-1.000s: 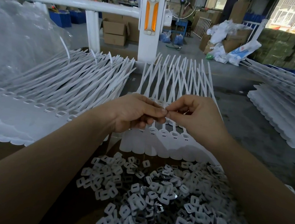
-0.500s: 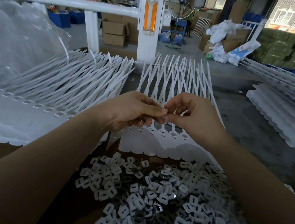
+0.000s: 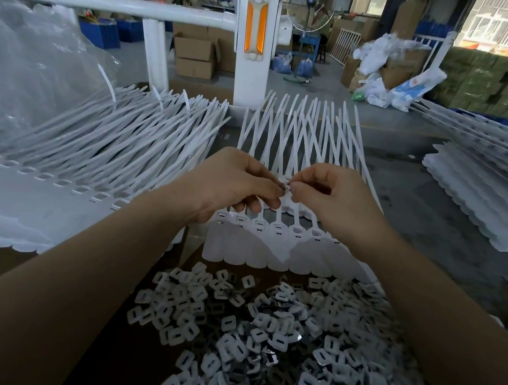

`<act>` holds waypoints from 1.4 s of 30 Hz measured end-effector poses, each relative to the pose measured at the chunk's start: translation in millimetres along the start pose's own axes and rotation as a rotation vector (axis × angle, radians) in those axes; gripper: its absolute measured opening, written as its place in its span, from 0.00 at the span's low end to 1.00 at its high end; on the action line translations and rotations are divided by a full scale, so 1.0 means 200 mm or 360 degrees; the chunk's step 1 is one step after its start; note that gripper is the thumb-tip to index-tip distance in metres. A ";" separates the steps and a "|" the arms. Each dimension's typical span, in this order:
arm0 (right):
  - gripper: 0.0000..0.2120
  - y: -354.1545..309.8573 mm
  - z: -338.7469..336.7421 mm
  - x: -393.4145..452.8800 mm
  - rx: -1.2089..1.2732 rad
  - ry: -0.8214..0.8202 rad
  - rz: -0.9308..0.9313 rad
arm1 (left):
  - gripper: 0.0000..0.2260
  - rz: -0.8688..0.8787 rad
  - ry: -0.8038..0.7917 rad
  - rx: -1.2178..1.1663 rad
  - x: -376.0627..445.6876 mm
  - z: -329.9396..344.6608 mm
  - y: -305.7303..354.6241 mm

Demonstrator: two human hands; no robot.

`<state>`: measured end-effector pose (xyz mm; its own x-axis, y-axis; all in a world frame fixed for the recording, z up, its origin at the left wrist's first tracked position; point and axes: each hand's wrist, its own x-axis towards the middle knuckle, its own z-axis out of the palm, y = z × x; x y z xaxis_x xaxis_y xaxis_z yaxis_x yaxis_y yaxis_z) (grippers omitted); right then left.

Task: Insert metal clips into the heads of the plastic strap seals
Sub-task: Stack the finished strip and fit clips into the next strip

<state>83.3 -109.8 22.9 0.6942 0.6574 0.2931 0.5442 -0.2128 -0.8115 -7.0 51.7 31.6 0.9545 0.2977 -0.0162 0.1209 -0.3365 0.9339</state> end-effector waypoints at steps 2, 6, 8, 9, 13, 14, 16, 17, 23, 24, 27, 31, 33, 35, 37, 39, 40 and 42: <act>0.05 0.00 0.00 0.00 0.0053 -0.0016 0.0029 | 0.03 0.0013 0.0024 0.0014 0.00 0.00 0.00; 0.04 -0.01 0.00 0.00 0.0045 -0.0049 0.0033 | 0.03 0.0072 0.0044 0.0108 -0.01 0.01 0.01; 0.04 0.00 0.00 0.00 0.0048 -0.0051 0.0049 | 0.02 0.0120 0.0040 0.0185 -0.01 0.01 0.00; 0.04 0.01 0.00 0.00 0.0032 -0.0056 0.0069 | 0.01 0.0151 0.0026 0.0265 0.00 0.01 0.00; 0.05 0.04 -0.01 0.01 -0.0052 -0.0105 0.0215 | 0.10 0.0249 -0.0121 0.0909 0.01 0.03 -0.05; 0.05 0.05 -0.01 0.01 -0.0084 -0.0104 0.0250 | 0.14 0.0250 -0.0168 0.1062 0.01 0.03 -0.06; 0.04 0.06 -0.02 0.02 -0.0166 -0.0087 0.0330 | 0.17 0.0197 -0.0235 0.1286 0.02 0.03 -0.07; 0.04 0.07 -0.03 0.02 -0.0201 -0.0083 0.0377 | 0.17 0.0160 -0.0247 0.1345 0.02 0.02 -0.08; 0.03 0.06 -0.03 0.03 -0.0296 -0.0231 0.0508 | 0.12 0.0045 -0.0347 0.1249 0.03 -0.08 -0.11; 0.03 0.06 -0.02 0.02 -0.0310 -0.0261 0.0499 | 0.11 0.0038 -0.0358 0.1241 0.03 -0.09 -0.11; 0.05 0.06 0.00 0.02 -0.0365 -0.0294 0.0461 | 0.11 0.0034 -0.0353 0.1216 0.04 -0.09 -0.12; 0.05 0.06 0.02 0.01 -0.0426 -0.0355 0.0445 | 0.12 0.0021 -0.0341 0.1207 0.05 -0.09 -0.12; 0.05 0.06 0.03 0.01 -0.0474 -0.0367 0.0447 | 0.12 0.0017 -0.0335 0.1207 0.06 -0.08 -0.12; 0.06 0.06 0.03 0.01 -0.0512 -0.0378 0.0439 | 0.12 0.0014 -0.0326 0.1216 0.06 -0.08 -0.13; 0.05 0.06 0.03 0.01 -0.0535 -0.0394 0.0425 | 0.12 0.0010 -0.0315 0.1218 0.07 -0.08 -0.13; 0.05 0.05 0.03 0.01 -0.0552 -0.0413 0.0413 | 0.12 0.0010 -0.0310 0.1210 0.07 -0.08 -0.13; 0.04 0.05 0.03 0.01 -0.0552 -0.0425 0.0417 | 0.12 0.0011 -0.0305 0.1208 0.07 -0.08 -0.13; 0.04 0.05 0.02 0.01 -0.0505 -0.0456 0.0454 | 0.13 0.0007 -0.0292 0.1206 0.07 -0.07 -0.13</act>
<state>87.5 -108.2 14.2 0.7033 0.7032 -0.1039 0.4988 -0.5924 -0.6327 -1.2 77.7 11.7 0.9773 0.1646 -0.1334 0.2070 -0.8756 0.4364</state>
